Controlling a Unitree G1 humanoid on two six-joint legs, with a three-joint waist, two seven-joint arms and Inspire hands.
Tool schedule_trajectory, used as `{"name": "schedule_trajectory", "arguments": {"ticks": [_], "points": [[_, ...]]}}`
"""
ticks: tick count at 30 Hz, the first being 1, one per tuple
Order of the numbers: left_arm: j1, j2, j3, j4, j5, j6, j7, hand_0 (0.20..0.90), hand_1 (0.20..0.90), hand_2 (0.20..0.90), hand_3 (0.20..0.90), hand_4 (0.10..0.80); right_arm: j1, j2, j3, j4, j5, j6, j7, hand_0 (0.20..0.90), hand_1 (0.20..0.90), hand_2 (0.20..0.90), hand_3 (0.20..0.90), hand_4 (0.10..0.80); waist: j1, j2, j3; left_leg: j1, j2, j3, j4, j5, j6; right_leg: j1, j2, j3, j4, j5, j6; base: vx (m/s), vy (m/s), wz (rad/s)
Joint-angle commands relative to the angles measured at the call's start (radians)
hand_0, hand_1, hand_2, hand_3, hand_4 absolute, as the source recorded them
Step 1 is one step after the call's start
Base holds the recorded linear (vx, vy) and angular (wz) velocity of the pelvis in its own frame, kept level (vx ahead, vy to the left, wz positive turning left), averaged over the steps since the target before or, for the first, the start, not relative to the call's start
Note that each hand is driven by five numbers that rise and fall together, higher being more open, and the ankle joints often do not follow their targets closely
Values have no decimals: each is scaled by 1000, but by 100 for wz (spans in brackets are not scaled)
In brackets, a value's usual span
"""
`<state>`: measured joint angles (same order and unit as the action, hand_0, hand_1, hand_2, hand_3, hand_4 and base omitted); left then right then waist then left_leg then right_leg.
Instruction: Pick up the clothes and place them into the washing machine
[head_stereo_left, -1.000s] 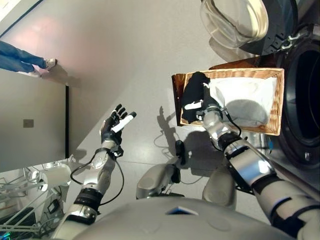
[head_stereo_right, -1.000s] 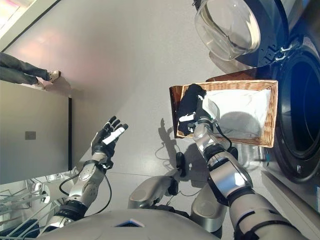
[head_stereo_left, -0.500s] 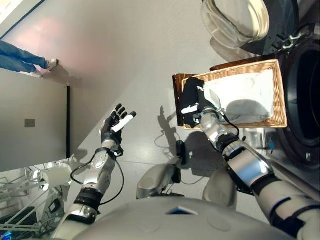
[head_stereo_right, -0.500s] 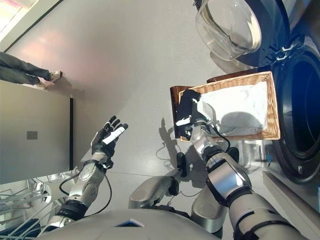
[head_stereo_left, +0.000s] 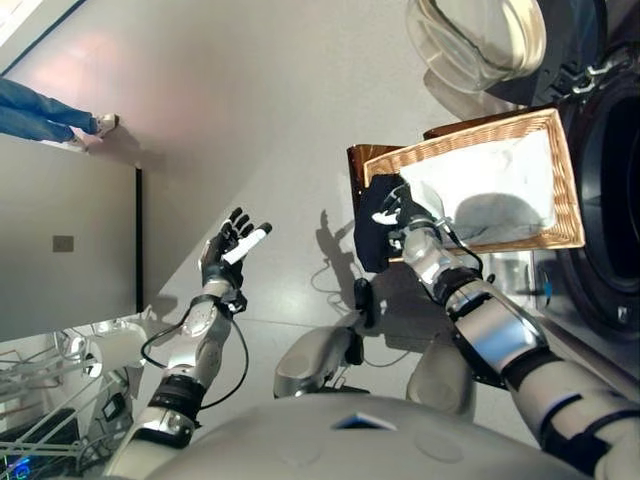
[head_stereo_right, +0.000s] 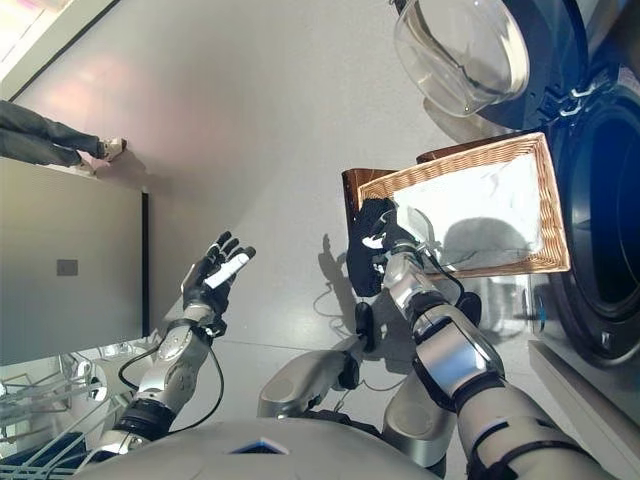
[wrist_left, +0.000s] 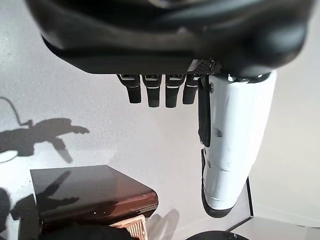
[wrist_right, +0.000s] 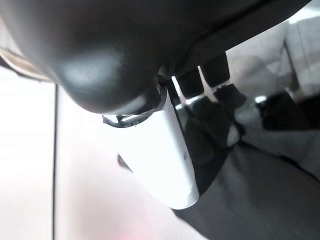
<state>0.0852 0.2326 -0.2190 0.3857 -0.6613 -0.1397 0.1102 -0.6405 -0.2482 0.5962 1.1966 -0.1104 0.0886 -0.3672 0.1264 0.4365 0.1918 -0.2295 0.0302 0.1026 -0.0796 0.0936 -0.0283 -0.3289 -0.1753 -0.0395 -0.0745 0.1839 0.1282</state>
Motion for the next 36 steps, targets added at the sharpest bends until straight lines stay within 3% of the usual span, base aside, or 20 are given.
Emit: {"name": "schedule_trajectory", "arguments": {"ticks": [1, 14, 26, 31, 36], "points": [[-94, 57, -36, -11, 3, -93, 15, 900, 900, 900, 900, 800, -136, 146, 22, 60, -25, -50, -7, 200, 200, 200, 200, 300, 22, 42, -2, -3, -31, 0, -8, 0, -70, -45, -48, 34, 147, -136, 8, 0, 0, 0], [-87, 59, -70, 0, 13, -91, -2, 900, 900, 900, 900, 800, -144, 61, -90, 32, 119, -103, -51, 200, 200, 200, 200, 300, 22, 57, -24, 10, -32, 2, -8, -2, -72, -29, -49, 32, 141, -140, 8, 3, -1, 0], [-50, 68, -14, -36, -8, -91, -8, 900, 900, 900, 900, 800, 67, -63, -232, -436, 465, -259, -38, 200, 200, 200, 200, 300, -49, 24, 13, 9, -18, 29, -8, -6, -72, -53, -36, 49, 152, -143, 2, -3, -2, -4], [-40, 63, 0, -36, -22, -95, -15, 900, 900, 900, 900, 800, 157, -87, -283, -505, 557, -295, -7, 200, 200, 200, 200, 300, -77, 14, 26, 11, -13, 39, -8, -11, -69, -63, -32, 57, 161, -144, 1, -2, 0, -4], [-34, 61, 13, -35, -28, -98, -23, 900, 900, 900, 900, 800, 199, -139, -276, -541, 458, -274, -3, 200, 200, 200, 200, 300, -96, 11, 38, 11, -13, 50, -8, -16, -66, -76, -30, 70, 168, -143, 1, -7, 5, -12]]}}
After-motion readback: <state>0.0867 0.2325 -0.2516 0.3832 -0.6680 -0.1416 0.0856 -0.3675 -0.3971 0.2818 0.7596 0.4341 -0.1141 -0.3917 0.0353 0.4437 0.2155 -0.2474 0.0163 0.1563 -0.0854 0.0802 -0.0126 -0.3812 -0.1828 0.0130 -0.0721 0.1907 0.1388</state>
